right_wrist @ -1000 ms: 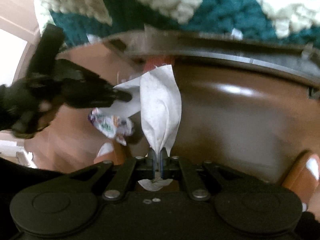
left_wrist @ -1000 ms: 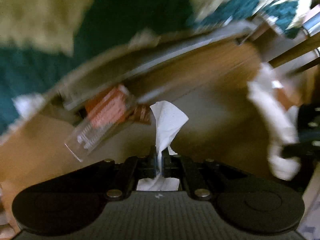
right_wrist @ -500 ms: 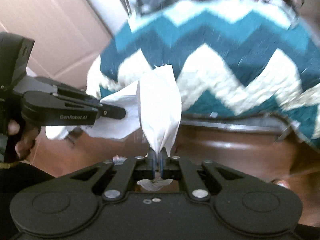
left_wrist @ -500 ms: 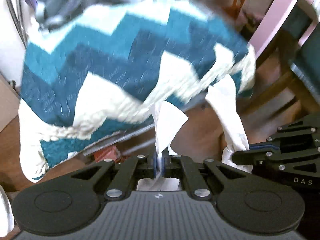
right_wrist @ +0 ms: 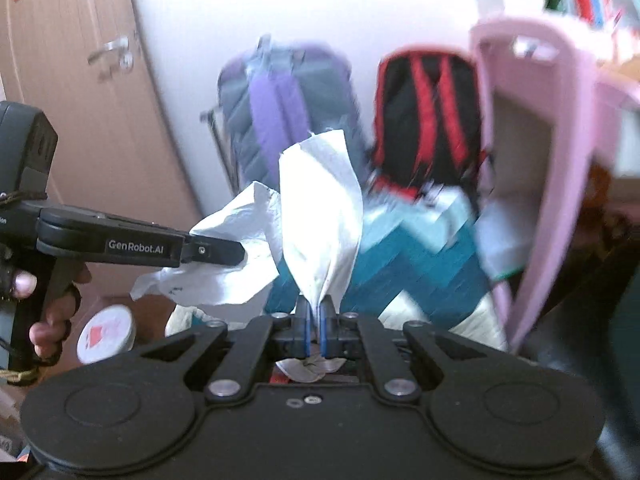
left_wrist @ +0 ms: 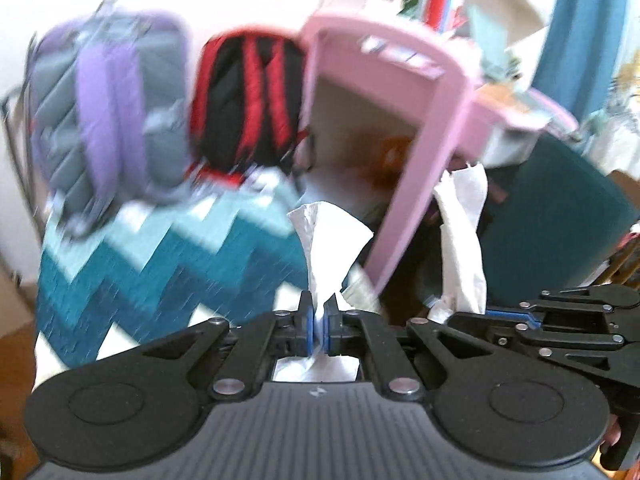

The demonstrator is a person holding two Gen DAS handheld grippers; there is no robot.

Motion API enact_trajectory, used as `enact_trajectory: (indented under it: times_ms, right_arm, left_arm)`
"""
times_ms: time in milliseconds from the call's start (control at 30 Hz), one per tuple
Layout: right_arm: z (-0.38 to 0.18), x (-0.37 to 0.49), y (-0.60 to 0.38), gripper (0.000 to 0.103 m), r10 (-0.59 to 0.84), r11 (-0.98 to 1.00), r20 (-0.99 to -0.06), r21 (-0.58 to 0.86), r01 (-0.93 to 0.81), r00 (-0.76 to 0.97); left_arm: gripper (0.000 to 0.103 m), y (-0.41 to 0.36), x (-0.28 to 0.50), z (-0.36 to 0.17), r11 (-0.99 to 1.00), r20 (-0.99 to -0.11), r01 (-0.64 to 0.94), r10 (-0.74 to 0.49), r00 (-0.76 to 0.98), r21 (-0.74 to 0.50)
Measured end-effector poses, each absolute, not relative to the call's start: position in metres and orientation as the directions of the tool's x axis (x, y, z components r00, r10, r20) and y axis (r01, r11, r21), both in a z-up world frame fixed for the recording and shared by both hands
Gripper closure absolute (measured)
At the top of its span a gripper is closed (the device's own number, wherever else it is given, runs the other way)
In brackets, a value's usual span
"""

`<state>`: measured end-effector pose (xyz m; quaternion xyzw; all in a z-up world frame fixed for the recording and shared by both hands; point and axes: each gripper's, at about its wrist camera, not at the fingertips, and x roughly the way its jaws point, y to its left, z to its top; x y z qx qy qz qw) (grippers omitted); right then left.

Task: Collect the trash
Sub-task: 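Lift both white tissues and carry them over the teal bin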

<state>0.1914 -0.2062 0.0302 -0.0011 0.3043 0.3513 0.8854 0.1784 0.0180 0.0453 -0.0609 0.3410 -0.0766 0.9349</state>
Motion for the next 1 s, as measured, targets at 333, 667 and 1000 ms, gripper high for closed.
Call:
enact_trajectory:
  times_ms: [333,667,1000]
  right_arm:
    - [0.104,0.193,-0.311,0.098,0.506,0.858,-0.403,0.147,-0.492,0.762]
    - [0.149,0.225,-0.420,0.098,0.300,0.954,-0.364,0.110,-0.279,0.882]
    - [0.133,0.261,-0.483,0.098,0.163,0.986,-0.447,0.095,-0.135,0.879]
  left_arm:
    - [0.099,-0.105,0.206,0.135,0.952,-0.481,0.255,-0.307,0.822,-0.171]
    - [0.099,-0.235,0.256,0.185,0.888,-0.414,0.434,-0.455,0.788,-0.151]
    - [0.099,-0.327,0.315,0.169,0.858,-0.490,0.493,-0.496,0.717,-0.148]
